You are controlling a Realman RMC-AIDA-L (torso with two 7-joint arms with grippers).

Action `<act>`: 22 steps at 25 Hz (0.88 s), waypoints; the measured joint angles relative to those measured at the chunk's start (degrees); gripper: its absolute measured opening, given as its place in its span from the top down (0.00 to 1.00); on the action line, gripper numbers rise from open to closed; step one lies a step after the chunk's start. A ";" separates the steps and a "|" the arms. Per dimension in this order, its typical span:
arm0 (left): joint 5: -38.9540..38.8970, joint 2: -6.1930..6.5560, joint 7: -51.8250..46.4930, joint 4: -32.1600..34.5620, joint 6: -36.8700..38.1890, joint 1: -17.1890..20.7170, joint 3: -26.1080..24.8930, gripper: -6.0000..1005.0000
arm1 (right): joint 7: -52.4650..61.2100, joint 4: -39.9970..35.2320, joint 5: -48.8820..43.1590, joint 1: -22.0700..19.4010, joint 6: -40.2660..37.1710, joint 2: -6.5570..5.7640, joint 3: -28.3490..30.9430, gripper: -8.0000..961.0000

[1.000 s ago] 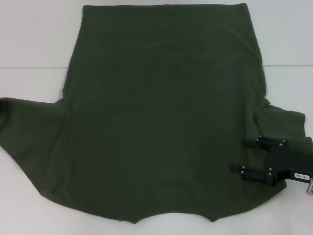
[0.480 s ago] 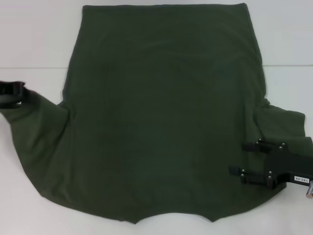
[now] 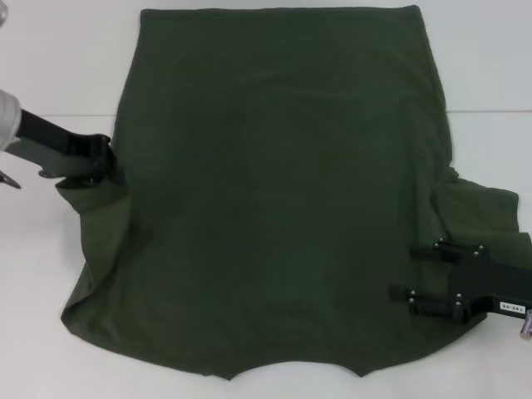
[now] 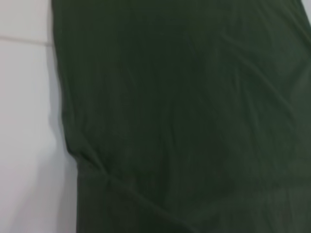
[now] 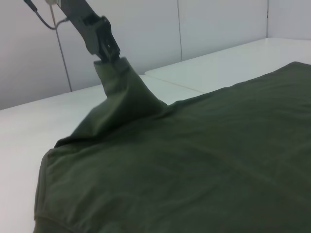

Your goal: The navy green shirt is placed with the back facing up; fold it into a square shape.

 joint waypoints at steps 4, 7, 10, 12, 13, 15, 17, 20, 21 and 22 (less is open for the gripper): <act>-0.29 -0.54 -0.88 -2.82 -3.83 0.49 -0.25 0.99 | 0.00 0.34 -0.01 0.00 0.03 -0.07 0.00 0.14; -1.80 -0.83 -1.51 -4.67 -5.78 1.00 -0.41 0.97 | 0.00 0.36 -0.02 0.00 0.06 -0.08 0.00 0.14; -7.29 -1.39 0.41 -6.28 -6.15 2.21 -0.40 0.93 | 0.00 0.38 -0.02 0.00 0.10 -0.09 0.00 0.14; -10.67 -1.62 1.54 -7.23 -6.18 2.92 -0.44 0.87 | 0.00 0.39 -0.01 0.00 0.17 -0.09 0.00 0.14; -15.94 -1.96 3.25 -8.88 -6.11 3.98 -0.66 0.84 | 0.00 0.39 -0.01 0.00 0.22 -0.09 0.01 0.14; -20.43 -2.11 4.82 -10.76 -5.91 5.02 -1.29 0.78 | 0.00 0.43 -0.01 0.00 0.31 -0.09 0.03 0.14; -22.66 -2.12 5.89 -11.69 -5.63 5.75 -2.14 0.62 | 0.00 0.47 -0.01 0.00 0.49 -0.09 0.03 0.14; -22.63 -1.61 6.14 -10.33 -4.63 7.27 -2.65 0.50 | 0.00 0.48 0.01 -0.01 0.76 -0.09 0.01 0.14; -22.04 -1.22 5.94 -9.41 -4.16 8.00 -2.99 0.47 | 0.00 0.48 0.02 -0.01 0.76 -0.08 0.01 0.14; -21.11 -0.92 5.66 -8.72 -3.91 8.72 -3.67 0.45 | 0.00 0.48 0.03 -0.05 0.78 -0.09 0.02 0.14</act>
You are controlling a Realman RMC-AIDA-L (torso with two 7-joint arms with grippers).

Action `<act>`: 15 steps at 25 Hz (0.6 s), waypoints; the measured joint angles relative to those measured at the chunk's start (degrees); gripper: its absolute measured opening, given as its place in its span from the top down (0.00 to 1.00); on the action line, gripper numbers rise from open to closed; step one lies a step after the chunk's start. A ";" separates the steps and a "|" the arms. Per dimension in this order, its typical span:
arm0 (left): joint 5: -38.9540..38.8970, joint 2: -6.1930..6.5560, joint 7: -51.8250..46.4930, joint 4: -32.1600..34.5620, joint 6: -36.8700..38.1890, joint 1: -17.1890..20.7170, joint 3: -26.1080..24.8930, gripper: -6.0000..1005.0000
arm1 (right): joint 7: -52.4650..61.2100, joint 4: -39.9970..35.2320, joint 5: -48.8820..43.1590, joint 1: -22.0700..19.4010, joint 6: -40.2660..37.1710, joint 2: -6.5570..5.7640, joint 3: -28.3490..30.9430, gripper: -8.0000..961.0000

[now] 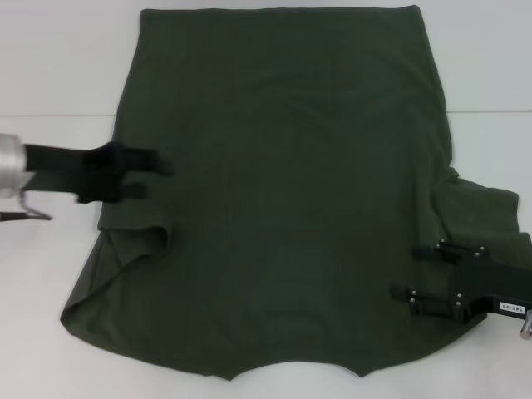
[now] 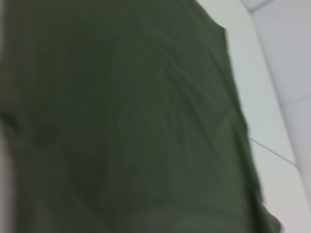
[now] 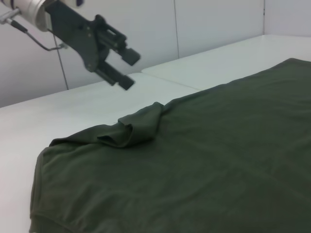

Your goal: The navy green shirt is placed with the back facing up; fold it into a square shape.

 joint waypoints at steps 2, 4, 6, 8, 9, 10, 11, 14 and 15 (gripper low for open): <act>2.18 0.21 -0.46 0.77 -0.52 0.98 -2.38 0.40 | 0.00 0.00 0.00 -0.01 0.03 0.00 0.00 0.14; 3.82 0.02 -0.94 1.01 -1.73 2.12 -4.82 0.36 | 0.00 0.00 0.01 -0.02 0.10 0.00 0.02 0.14; 4.19 -0.38 -1.82 0.87 -3.08 3.37 -6.05 0.31 | 0.01 -0.01 0.01 0.00 0.29 0.00 0.10 0.14; 3.99 -0.99 -2.82 0.38 -3.97 4.66 -6.93 0.27 | 0.02 -0.04 0.00 0.02 0.55 0.00 0.16 0.14; 3.59 -1.34 -3.04 -0.19 -4.24 5.30 -7.70 0.25 | 0.04 -0.06 0.02 0.03 0.75 0.00 0.17 0.14; 3.13 -1.59 -3.14 -0.90 -4.41 5.75 -8.57 0.23 | 0.08 -0.08 0.06 0.03 0.99 0.00 0.17 0.14; 2.40 -1.84 -3.17 -2.25 -4.44 6.17 -9.85 0.21 | 0.13 -0.09 0.12 0.04 1.31 0.00 0.14 0.14; 0.24 -2.40 -2.85 -6.06 -4.84 6.61 -12.67 0.19 | 0.38 -0.10 0.10 0.16 2.24 0.04 0.04 0.14; -0.42 -2.72 -2.66 -7.19 -5.15 6.65 -13.23 0.19 | 0.42 -0.10 0.05 0.20 2.40 0.07 0.03 0.14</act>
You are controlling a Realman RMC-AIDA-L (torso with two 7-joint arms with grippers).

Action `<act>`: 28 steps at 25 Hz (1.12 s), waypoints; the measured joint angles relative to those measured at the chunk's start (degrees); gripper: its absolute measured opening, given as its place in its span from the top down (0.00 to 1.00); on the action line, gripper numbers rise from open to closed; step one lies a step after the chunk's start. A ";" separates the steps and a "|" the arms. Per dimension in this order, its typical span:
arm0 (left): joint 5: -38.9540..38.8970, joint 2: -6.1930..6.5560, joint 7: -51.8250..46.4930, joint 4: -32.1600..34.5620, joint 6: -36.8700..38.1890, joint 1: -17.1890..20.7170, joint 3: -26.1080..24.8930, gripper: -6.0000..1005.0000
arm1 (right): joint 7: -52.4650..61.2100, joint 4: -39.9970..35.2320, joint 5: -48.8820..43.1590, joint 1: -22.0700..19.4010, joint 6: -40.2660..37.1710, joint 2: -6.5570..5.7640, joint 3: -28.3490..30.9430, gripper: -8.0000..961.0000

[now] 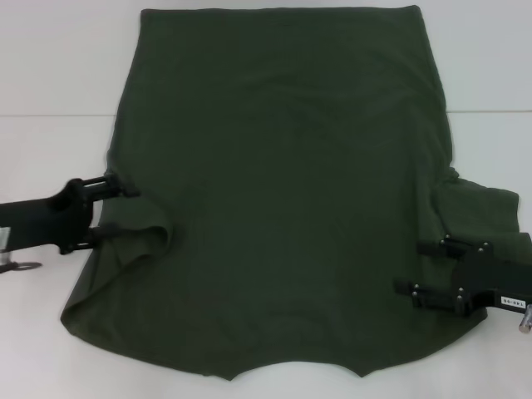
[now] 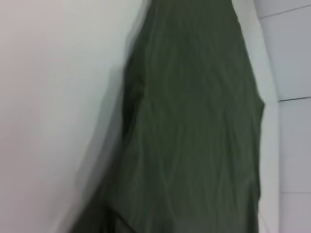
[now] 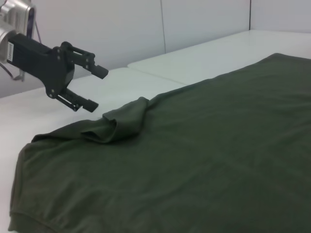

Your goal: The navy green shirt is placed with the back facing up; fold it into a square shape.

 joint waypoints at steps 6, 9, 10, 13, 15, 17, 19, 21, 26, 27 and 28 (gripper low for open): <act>-0.55 -0.80 -0.13 -2.46 -0.97 -1.16 -0.01 0.20 | 0.03 0.06 -0.06 0.13 0.22 0.02 -0.04 0.14; -0.28 -1.10 -0.98 -3.40 -1.92 -1.33 0.02 0.20 | 0.03 0.08 -0.06 0.06 0.24 -0.03 -0.05 0.14; -0.19 -1.19 -1.32 -3.63 -2.26 -1.33 0.01 0.20 | 0.03 0.08 -0.05 0.01 0.27 -0.05 -0.05 0.14; -0.01 -1.22 -2.25 -3.89 -2.66 -1.27 0.01 0.20 | 0.02 0.09 -0.05 -0.09 0.55 -0.07 -0.05 0.14; 0.33 -1.26 -3.19 -4.25 -3.47 -1.21 0.31 0.20 | 0.02 0.09 -0.07 -0.05 0.67 -0.07 -0.02 0.14; 0.47 -1.30 -3.81 -4.68 -3.92 -1.26 0.54 0.20 | 0.02 0.09 -0.08 -0.04 0.75 -0.07 0.04 0.14; 0.47 -1.32 -3.96 -5.01 -4.72 -1.43 0.61 0.20 | 0.02 0.09 -0.08 0.00 0.92 -0.07 0.02 0.14; 0.46 -1.36 -4.12 -5.45 -5.76 -1.62 0.65 0.20 | 0.02 0.09 -0.09 0.04 1.06 -0.07 -0.05 0.14; 0.39 -1.41 -4.58 -6.58 -7.97 -2.49 0.65 0.20 | 0.02 0.09 -0.10 0.03 1.08 -0.07 -0.05 0.14; 0.36 -1.41 -4.60 -6.77 -8.37 -2.58 0.65 0.20 | 0.02 0.09 -0.10 0.03 1.08 -0.07 -0.05 0.14; 0.35 -1.41 -4.63 -6.95 -8.75 -2.67 0.65 0.20 | 0.02 0.09 -0.10 0.03 1.08 -0.06 -0.03 0.14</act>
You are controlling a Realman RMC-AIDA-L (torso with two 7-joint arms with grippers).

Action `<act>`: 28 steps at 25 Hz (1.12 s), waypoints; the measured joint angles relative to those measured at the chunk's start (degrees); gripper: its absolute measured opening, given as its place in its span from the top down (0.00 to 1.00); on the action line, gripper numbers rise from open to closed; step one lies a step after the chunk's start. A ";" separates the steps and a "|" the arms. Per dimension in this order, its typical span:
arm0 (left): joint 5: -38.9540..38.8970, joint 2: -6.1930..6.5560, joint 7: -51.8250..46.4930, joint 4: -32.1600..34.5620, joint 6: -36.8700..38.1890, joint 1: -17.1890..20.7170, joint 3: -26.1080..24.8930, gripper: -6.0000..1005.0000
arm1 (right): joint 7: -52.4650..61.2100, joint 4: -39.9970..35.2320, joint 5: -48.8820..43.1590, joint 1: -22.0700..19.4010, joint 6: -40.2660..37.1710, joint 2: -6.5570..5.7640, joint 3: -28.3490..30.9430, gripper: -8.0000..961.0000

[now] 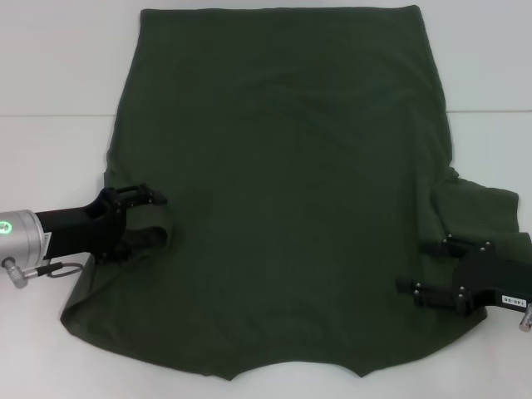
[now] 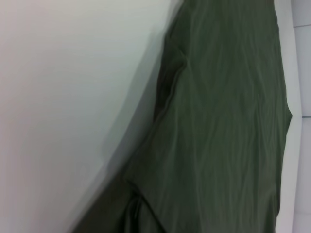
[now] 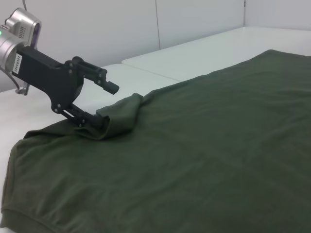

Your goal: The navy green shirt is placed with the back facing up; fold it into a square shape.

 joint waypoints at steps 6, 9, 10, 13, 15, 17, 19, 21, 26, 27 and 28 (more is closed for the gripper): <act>-0.05 -0.16 -0.14 -0.80 -2.27 -0.22 -0.03 0.20 | 0.00 0.00 0.00 0.06 0.00 0.00 0.04 0.14; -0.29 -0.34 -0.15 -1.02 -3.15 -0.29 -0.09 0.20 | 0.00 0.00 0.01 0.12 0.08 0.00 0.10 0.14; -0.32 -0.41 -0.16 -1.03 -3.38 -0.36 -0.18 0.20 | 0.00 0.00 0.01 0.14 0.13 0.00 0.09 0.14; -0.35 -0.50 -0.17 -1.00 -3.91 -0.71 -0.42 0.20 | 0.00 0.00 0.01 0.19 0.18 0.00 0.04 0.14; -0.37 -0.50 -0.18 -0.98 -4.38 -0.86 -0.50 0.20 | 0.00 0.00 0.02 0.25 0.20 0.00 0.03 0.14; -0.41 -0.50 -0.19 -0.86 -4.83 -0.96 -0.59 0.20 | 0.00 0.00 0.01 0.26 0.21 0.00 0.02 0.14; -0.59 -0.51 -0.20 -0.84 -5.19 -1.08 -0.60 0.20 | 0.00 0.00 0.02 0.24 0.24 0.00 0.00 0.14; -0.96 -0.55 -0.20 -0.89 -5.82 -1.10 -0.60 0.20 | 0.02 0.00 0.01 0.22 0.28 0.00 -0.01 0.14; -1.25 -0.67 -0.19 -1.03 -6.53 -1.08 -0.50 0.20 | 0.05 0.00 0.07 0.04 0.33 0.00 -0.02 0.14; -1.43 -0.79 -0.07 -1.02 -6.77 -1.03 -0.50 0.20 | 0.06 0.00 0.07 0.02 0.34 0.00 -0.02 0.14; -1.70 -0.97 0.05 -0.91 -7.13 -0.97 -0.52 0.20 | 0.07 0.00 0.07 0.01 0.33 0.00 -0.02 0.14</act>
